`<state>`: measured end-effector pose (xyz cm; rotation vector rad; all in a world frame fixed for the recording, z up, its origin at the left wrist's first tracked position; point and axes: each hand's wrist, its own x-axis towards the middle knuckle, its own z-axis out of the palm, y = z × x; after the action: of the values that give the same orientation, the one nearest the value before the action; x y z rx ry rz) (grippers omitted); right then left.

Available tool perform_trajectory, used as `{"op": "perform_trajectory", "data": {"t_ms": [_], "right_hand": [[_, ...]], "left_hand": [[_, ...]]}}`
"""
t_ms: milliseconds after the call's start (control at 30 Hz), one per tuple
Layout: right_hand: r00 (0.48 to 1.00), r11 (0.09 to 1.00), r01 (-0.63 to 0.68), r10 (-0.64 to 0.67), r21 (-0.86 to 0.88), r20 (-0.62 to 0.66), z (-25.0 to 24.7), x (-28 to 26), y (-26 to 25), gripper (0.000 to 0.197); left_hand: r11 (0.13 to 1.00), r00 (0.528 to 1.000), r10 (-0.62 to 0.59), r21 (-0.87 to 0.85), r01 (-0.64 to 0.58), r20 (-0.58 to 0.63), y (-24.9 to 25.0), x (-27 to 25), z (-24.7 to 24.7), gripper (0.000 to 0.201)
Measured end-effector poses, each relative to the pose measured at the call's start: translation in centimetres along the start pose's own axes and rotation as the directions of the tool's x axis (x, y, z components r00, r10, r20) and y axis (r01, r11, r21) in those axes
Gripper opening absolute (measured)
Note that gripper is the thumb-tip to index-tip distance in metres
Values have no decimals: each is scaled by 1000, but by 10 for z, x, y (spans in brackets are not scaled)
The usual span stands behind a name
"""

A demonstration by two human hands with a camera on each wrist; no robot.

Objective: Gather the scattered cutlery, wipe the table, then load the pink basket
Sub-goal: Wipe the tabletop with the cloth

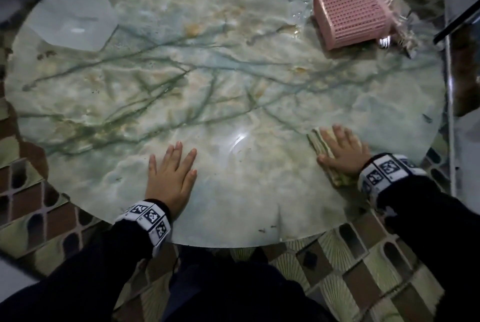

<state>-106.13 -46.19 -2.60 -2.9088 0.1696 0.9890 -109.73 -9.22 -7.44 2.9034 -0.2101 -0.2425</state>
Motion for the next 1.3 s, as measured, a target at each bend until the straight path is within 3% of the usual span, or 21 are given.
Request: {"op": "perform_trajectory", "data": {"t_ms": [67, 133, 233, 300, 400, 433, 500, 567, 600, 700, 800, 867, 933, 1000, 1067, 1100, 1167, 1233, 1300], "right_hand": [[992, 995, -68, 76, 79, -103, -10, 23, -5, 68], [990, 995, -45, 57, 88, -130, -10, 32, -36, 66], [975, 975, 200, -207, -99, -76, 15, 6, -101, 66], [912, 883, 405, -409, -237, 36, 39, -28, -136, 67], [795, 729, 607, -556, -316, 244, 59, -65, -134, 68], [782, 717, 623, -559, -313, 277, 54, -65, -118, 66], [845, 795, 529, -461, -297, 271, 34, -51, -76, 66], [951, 924, 294, -259, -242, 166, 8, -25, -37, 67], [981, 965, 184, -167, -186, 101, 1, -9, -27, 67], [997, 1000, 20, -20, 0, -73, -8, 24, -40, 69], [988, 995, 95, -92, 16, -121, 1, 20, -86, 78], [957, 957, 287, -289, -47, -36, 22, -6, -118, 72], [889, 875, 458, -453, -157, 72, 46, -42, -140, 72], [820, 780, 572, -538, -253, 196, 65, -73, -140, 70], [784, 737, 618, -549, -275, 289, 71, -88, -114, 68], [792, 745, 605, -527, -279, 308, 67, -88, -96, 69], [859, 823, 498, -426, -273, 283, 52, -75, -53, 72], [945, 930, 307, -273, -204, 180, 28, -47, -8, 70], [991, 987, 121, -114, -102, 67, 3, -18, 30, 68]], "left_hand": [[1000, 1000, -3, 13, 4, -22, 0, 0, 1, 76], [1000, 999, -4, 24, 5, -36, 1, 1, 2, 75], [1000, 999, -10, 12, 11, -47, 1, 3, 3, 75], [1000, 998, -6, -10, 5, -59, 0, 3, 2, 73], [1000, 998, 10, -17, -11, -61, -1, 3, 3, 72], [1000, 998, 13, -18, -14, -61, -1, 4, 2, 72], [1000, 999, 17, -19, -18, -45, -1, 4, 2, 74], [1000, 999, 22, -21, -23, -33, 0, 3, 1, 76], [999, 999, 25, -21, -26, -28, 1, 3, 1, 77], [999, 999, 31, -15, -31, 9, 0, 3, 1, 83], [999, 998, 47, 18, -47, 33, 0, 2, 0, 86], [998, 998, 54, 23, -55, 33, 0, 2, 0, 86], [998, 998, 53, 35, -54, 36, 0, 2, 0, 86], [997, 997, 56, 42, -58, 51, 0, 2, -3, 87], [998, 996, 39, 48, -43, 77, 2, 1, -8, 82], [998, 995, 27, 50, -32, 96, 5, 0, -11, 78], [998, 991, 40, 36, -45, 124, 14, 0, -15, 74], [992, 978, 126, -5, -127, 164, 33, -3, -14, 87], [976, 952, 210, 6, -217, 222, 61, -13, -8, 105]]}}
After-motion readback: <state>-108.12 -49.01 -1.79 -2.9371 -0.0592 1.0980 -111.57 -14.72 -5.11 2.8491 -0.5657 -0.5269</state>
